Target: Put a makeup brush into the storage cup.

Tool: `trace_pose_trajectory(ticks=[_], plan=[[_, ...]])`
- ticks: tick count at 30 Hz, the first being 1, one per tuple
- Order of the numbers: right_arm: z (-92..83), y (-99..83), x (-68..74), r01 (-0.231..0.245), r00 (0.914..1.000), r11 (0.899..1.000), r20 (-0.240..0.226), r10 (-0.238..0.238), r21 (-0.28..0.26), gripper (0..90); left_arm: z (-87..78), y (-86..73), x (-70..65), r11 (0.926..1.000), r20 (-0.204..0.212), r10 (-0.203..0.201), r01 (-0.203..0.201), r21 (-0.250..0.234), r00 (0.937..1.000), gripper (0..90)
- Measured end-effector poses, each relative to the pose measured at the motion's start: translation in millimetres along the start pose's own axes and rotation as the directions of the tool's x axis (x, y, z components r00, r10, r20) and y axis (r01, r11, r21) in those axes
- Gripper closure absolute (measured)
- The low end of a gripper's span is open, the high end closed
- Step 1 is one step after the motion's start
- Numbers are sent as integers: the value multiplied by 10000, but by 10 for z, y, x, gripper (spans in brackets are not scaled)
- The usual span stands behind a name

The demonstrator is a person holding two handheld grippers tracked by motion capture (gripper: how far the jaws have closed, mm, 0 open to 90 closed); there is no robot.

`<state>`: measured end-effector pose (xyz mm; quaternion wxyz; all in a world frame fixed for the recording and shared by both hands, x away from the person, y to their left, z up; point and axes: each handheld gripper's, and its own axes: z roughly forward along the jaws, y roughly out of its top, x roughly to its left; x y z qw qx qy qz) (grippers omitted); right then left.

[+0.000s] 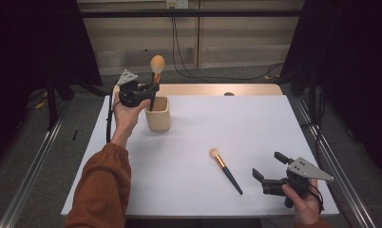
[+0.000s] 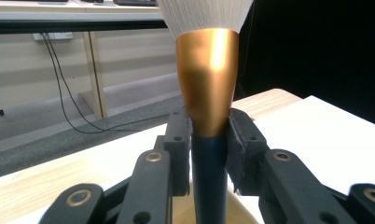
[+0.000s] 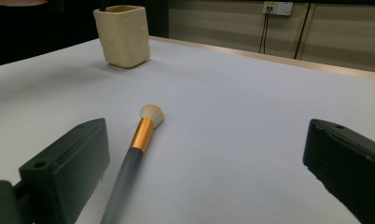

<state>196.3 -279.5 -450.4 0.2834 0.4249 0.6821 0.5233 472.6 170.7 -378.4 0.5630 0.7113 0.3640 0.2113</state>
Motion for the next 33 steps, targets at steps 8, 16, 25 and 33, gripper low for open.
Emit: trace_pose_trajectory(ticks=[8,16,25,33], plan=[[-1,0,-2,63,10000,10000,-17,-63,28,2,28,-82,9,9998,27,-102,101,150,9999,720],[1,0,1,24,10000,10000,-16,-24,13,2,38,-149,17,9994,44,-118,116,333,9999,720],[3,-1,-2,55,10000,10000,-25,-55,28,2,22,-210,27,9975,87,-186,180,688,9998,720],[4,0,-1,46,10000,10000,-29,-46,32,2,47,-248,42,9936,126,-285,269,1101,9995,718]])
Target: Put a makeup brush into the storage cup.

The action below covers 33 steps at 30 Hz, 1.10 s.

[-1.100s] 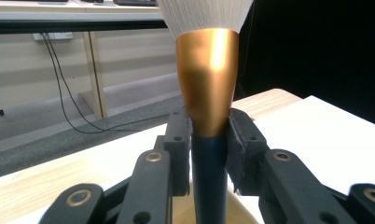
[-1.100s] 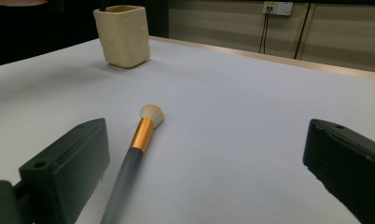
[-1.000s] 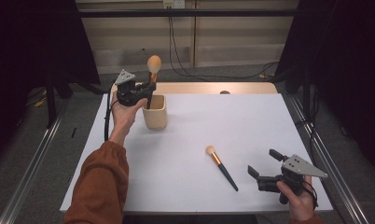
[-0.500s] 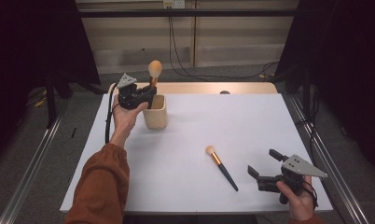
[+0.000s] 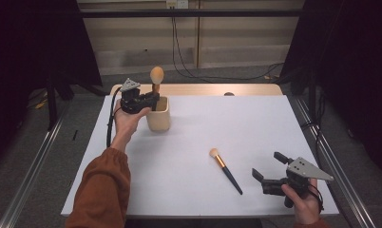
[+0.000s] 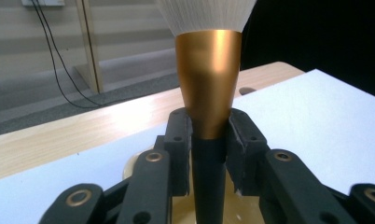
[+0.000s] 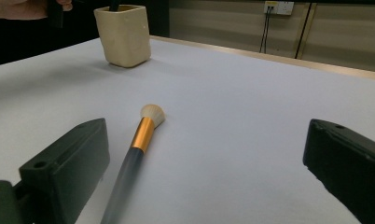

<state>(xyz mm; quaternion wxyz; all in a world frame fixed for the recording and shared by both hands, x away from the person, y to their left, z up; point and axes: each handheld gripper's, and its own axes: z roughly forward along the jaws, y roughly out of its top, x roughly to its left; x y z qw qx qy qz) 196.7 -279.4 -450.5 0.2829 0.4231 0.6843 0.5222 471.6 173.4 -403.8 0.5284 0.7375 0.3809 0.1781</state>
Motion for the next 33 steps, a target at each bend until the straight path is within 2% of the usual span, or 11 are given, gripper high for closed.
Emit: trace_pose_trajectory(ticks=[7,10,11,13,17,19,27,28,30,32,33], plan=[[1,-1,-3,10,10000,10000,-8,-10,10,2,21,-12,-10,9995,-7,109,-109,291,9999,716],[0,0,0,3,10000,10000,-14,-3,14,2,22,-17,-8,9991,-143,-85,90,406,9999,704],[-1,0,1,0,10000,10000,-16,0,10,2,19,-19,-3,9989,-105,-185,189,423,9998,679],[2,-2,-3,-2,10000,10000,-17,2,21,2,18,-27,-3,9984,-112,-59,65,557,9999,643],[2,-1,-1,3,10000,10000,-36,-3,-1,2,-2,-25,-1,9988,76,-190,187,445,9998,582],[2,0,2,-2,10000,10000,-28,2,10,2,-8,-25,-13,9990,99,-54,49,446,9999,573],[1,0,1,5,10000,10000,-18,-5,-1,2,-63,-57,-27,9996,73,-175,174,227,9998,378],[2,0,1,8,10000,10000,-26,-8,2,2,-85,-60,-30,9996,22,-250,250,151,9997,306],[4,0,1,6,10000,10000,-19,-6,13,2,-93,-64,-31,9997,45,-246,246,90,9997,234],[6,1,2,16,10000,10000,-10,-16,13,2,-100,-72,-30,9987,263,-514,515,-19,9983,190],[8,2,4,-24,10000,10000,0,24,7,2,-107,-75,-30,9986,210,-524,525,-22,9984,164]])
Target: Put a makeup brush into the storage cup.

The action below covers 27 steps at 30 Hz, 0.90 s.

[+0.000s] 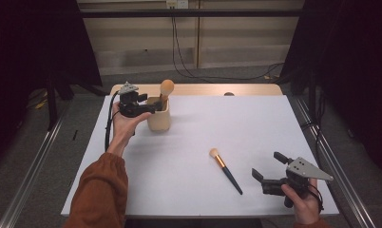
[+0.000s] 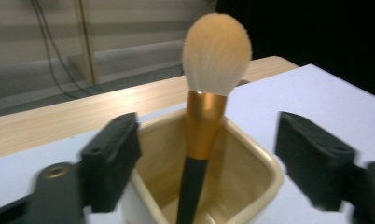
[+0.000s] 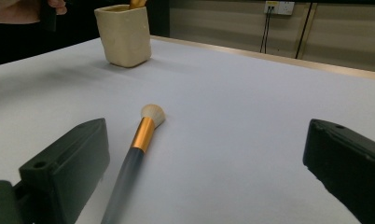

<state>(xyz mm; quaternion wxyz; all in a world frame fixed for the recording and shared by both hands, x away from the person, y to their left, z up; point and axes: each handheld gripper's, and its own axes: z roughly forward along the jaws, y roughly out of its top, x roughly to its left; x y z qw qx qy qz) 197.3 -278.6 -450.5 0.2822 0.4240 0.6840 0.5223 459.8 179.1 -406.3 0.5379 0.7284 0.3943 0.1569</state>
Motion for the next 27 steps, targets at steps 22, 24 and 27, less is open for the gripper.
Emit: trace_pose_trajectory(ticks=[22,24,27], plan=[[5,1,1,29,10000,10000,-4,-29,4,2,-335,-87,-142,9988,-363,493,-494,-7,9981,57],[6,1,1,37,10000,10000,-4,-37,-1,2,-378,-123,-141,9980,-333,450,-465,-435,9984,57],[8,2,2,61,10000,10000,0,-61,17,2,-442,-166,-152,9972,-495,526,-551,-510,9974,49]])
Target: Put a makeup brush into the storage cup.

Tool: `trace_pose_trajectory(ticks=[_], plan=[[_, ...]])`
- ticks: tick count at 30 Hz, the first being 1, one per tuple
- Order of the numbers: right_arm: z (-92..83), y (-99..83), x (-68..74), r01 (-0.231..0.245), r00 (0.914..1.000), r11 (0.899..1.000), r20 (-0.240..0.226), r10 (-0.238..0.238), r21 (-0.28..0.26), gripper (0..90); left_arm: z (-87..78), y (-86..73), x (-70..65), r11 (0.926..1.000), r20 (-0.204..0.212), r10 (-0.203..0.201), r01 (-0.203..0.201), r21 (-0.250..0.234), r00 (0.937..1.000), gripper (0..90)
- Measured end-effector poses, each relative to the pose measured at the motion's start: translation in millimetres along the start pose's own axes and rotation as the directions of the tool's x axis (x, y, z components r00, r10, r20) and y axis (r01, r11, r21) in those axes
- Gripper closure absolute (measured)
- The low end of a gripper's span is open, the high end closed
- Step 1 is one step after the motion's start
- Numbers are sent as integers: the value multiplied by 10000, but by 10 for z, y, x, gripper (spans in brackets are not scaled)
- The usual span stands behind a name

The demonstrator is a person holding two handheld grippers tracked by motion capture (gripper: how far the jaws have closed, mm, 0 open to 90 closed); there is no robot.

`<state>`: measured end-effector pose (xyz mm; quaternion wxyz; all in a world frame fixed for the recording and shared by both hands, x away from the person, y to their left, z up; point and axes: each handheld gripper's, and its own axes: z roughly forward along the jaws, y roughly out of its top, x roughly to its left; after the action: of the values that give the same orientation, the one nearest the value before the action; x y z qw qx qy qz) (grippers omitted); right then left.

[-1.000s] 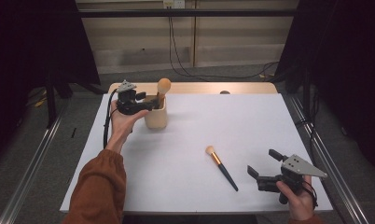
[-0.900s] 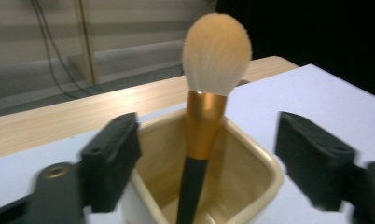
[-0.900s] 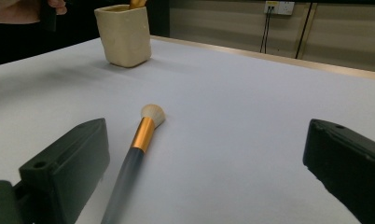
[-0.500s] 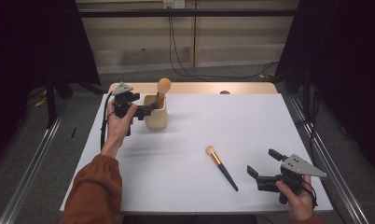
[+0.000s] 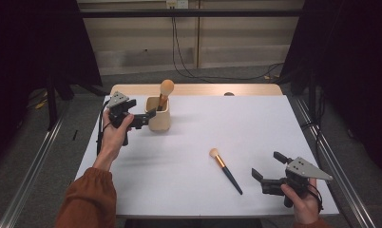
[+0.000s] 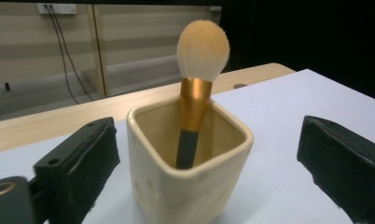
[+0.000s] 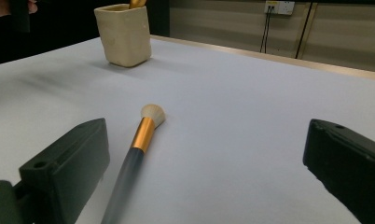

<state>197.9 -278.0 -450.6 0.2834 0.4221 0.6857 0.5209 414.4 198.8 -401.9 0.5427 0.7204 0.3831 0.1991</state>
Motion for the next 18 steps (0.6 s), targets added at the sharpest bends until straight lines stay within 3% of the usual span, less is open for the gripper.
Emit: trace_pose_trajectory(ticks=[2,6,11,13,18], plan=[[0,0,0,1,10000,10000,4,-1,0,2,-45,-24,-11,10000,60,60,-61,59,10000,48],[3,0,-2,-3,10000,10000,17,3,7,2,-143,-82,-16,9997,-272,173,-169,156,9995,44],[1,-1,-6,6,10000,10000,34,-6,2,2,-271,-164,-28,9994,-10,352,-352,-21,9994,37],[0,0,-6,-16,10000,10000,38,16,-6,2,-311,-188,-36,9987,-110,512,-512,-36,9986,27],[1,0,-9,-8,10000,10000,57,8,-16,2,-401,-254,-76,9989,-53,456,-456,-127,9989,27]])
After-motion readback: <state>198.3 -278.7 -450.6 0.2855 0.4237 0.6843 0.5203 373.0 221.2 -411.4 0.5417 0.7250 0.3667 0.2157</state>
